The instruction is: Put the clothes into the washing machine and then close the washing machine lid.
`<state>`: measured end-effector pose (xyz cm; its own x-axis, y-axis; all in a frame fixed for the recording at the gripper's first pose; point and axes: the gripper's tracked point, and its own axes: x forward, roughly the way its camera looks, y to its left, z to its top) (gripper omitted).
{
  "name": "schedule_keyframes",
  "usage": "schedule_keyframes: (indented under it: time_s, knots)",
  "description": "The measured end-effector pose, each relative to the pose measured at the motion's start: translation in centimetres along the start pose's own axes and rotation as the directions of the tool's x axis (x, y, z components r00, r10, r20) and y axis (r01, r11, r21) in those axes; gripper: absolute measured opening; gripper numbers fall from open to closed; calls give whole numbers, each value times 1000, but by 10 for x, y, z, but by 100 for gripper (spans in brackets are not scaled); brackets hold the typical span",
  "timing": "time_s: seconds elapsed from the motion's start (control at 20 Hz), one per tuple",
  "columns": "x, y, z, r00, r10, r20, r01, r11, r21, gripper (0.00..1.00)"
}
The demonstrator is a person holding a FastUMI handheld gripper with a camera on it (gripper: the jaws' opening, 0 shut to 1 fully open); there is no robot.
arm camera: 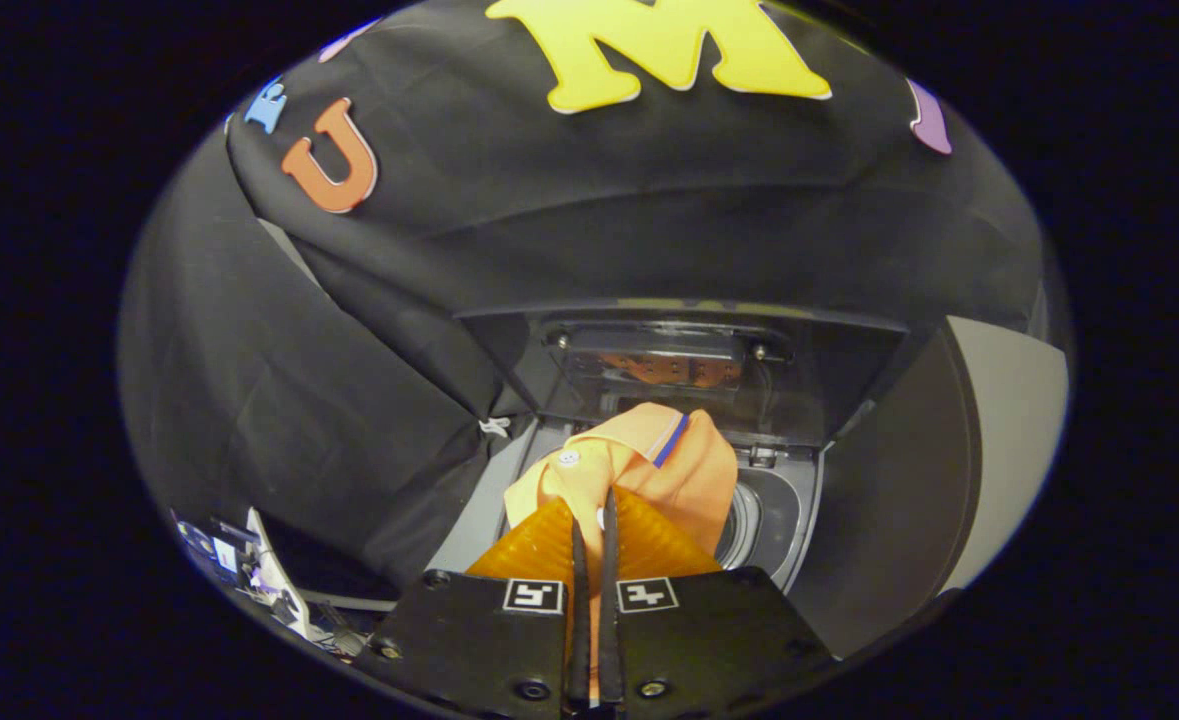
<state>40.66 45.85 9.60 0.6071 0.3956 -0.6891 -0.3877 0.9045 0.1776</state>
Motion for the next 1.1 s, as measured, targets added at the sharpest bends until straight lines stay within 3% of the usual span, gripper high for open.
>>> schedule_keyframes:
  time_s: [0.45, 1.1]
  knots:
    - [65, -36, -23, 989, -84, -125, 83, 996, -10, 7]
    - [88, -28, -39, 972, -153, -177, 155, 988, -1, 10]
